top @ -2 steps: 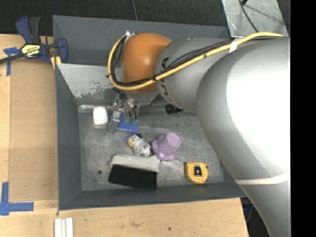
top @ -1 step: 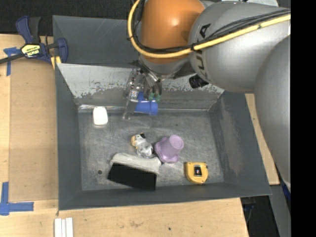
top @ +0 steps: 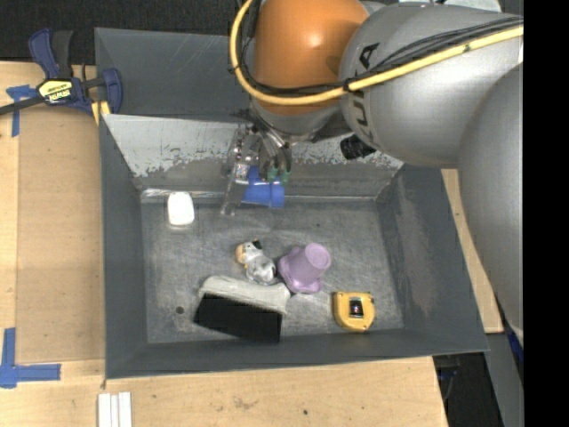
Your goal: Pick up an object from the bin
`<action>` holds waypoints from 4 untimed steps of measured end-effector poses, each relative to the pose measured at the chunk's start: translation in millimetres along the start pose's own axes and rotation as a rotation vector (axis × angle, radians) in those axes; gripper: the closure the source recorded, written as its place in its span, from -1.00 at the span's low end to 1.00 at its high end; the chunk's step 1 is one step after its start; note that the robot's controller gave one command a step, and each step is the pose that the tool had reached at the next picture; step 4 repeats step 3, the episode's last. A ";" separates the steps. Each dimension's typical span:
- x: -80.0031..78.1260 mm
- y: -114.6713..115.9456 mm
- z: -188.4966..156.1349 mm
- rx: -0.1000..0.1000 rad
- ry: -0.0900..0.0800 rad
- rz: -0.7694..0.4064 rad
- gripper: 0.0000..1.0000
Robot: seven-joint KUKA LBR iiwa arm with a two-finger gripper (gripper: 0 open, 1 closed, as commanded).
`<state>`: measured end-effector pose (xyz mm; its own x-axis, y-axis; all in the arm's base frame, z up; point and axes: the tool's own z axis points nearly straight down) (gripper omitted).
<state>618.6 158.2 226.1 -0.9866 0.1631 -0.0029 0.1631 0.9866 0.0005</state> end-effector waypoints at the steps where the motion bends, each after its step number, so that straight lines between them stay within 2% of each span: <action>1: 28.2 -13.7 31.1 -0.001 -0.002 0.019 1.00; 2: 23.5 -16.7 59.1 0.000 0.002 -0.024 1.00; 3: 27.5 -18.6 25.7 0.004 0.010 -0.018 1.00; 4: 27.5 -18.6 25.7 0.004 0.010 -0.018 1.00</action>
Offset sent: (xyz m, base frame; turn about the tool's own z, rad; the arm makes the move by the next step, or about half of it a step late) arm -0.0094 -0.0159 -0.0736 -0.0506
